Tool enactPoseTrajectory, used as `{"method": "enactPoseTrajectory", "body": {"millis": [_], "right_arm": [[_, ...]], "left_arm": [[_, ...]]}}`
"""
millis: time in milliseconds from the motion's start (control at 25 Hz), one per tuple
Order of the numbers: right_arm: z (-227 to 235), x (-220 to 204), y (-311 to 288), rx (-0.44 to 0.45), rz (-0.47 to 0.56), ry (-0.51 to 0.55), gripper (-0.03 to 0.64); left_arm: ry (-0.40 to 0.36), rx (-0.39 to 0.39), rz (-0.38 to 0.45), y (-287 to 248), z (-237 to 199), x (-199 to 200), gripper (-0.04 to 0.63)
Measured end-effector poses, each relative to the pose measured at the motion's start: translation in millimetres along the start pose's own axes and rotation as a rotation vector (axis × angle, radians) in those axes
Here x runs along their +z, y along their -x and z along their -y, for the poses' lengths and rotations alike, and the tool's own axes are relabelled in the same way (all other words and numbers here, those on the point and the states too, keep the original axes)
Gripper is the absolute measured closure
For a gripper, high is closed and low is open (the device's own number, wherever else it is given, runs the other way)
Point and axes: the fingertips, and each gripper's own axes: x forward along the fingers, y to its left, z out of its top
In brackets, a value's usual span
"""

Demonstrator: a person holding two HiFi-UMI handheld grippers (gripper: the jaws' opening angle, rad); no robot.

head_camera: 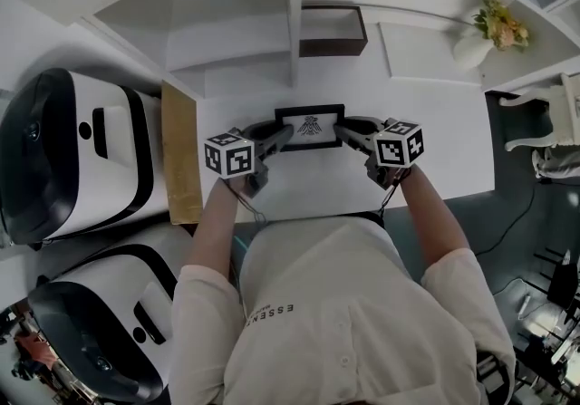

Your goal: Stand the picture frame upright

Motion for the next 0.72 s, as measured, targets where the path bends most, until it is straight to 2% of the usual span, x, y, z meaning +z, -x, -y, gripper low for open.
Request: {"method": "enactPoseTrajectory", "body": {"millis": [440, 600, 720], "right_arm": [[28.2, 18.3, -62.4, -0.136, -0.030, 0.129, 0.526], [33.3, 26.7, -77.4, -0.183, -0.029, 0.168, 0.526], [35.8, 36.3, -86.6, -0.195, -0.036, 0.191, 0.526]], "left_arm": [[-0.177, 0.114, -0.070, 2.0, -63.7, 19.5, 0.505], [-0.278, 0.139, -0.054, 4.8, -79.5, 29.4, 0.503], [-0.314, 0.150, -0.030, 7.3, -89.4, 38.9, 0.501]]}}
